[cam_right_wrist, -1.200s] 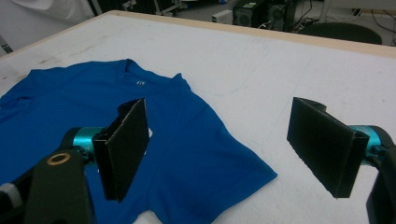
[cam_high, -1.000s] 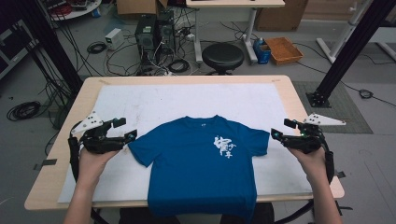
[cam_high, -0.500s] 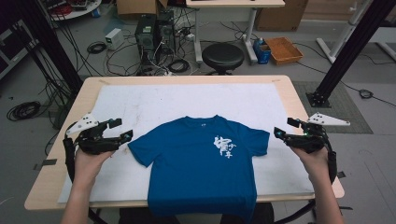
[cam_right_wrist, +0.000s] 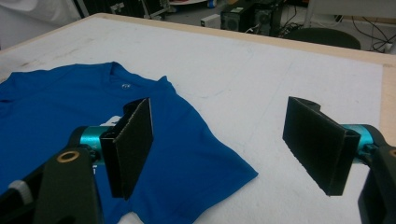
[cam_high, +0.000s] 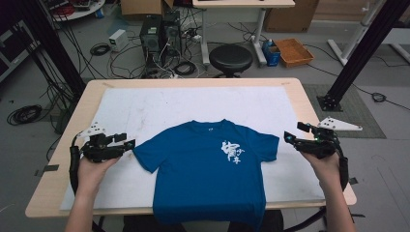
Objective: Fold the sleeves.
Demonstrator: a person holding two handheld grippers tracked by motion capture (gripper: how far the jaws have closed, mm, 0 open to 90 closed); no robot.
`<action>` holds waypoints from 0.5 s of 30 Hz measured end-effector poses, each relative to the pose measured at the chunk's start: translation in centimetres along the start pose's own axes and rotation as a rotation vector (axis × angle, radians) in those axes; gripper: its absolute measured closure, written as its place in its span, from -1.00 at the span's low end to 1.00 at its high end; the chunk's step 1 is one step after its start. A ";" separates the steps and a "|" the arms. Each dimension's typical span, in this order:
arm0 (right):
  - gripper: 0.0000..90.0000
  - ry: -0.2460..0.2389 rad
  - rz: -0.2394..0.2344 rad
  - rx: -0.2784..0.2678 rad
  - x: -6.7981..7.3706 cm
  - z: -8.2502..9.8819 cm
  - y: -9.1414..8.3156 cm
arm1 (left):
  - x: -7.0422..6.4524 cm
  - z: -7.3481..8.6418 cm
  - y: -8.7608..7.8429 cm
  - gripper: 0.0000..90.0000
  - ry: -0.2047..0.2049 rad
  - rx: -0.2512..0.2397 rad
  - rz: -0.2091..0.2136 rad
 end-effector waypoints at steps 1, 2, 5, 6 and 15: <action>-0.45 -0.002 0.000 0.000 0.0 0.0 0.0 | 0.2 0.5 0.4 -0.05 -0.034 0.025 -0.003; -0.44 -0.004 0.000 0.000 0.0 0.0 0.0 | 0.3 0.7 0.5 -0.05 -0.043 0.038 -0.009; -0.44 -0.005 -0.002 0.000 0.0 0.1 0.0 | 0.7 1.2 1.0 -0.05 -0.044 0.065 -0.026; -0.44 -0.005 -0.001 0.002 0.0 0.1 0.1 | 0.7 1.4 1.1 -0.02 -0.039 0.076 -0.033; -0.44 -0.009 0.002 0.003 0.0 0.2 0.1 | 1.6 2.6 1.8 0.12 -0.037 0.144 -0.119</action>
Point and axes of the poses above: each handheld gripper's, and its own axes: y roughly forward along the jaws, z roughly out of its underside, x roughly to its left, the point moved 9 cm from there along y, roughly forward along the jaws, and after that the axes turned 2 degrees about y, right-handed, at the moved point
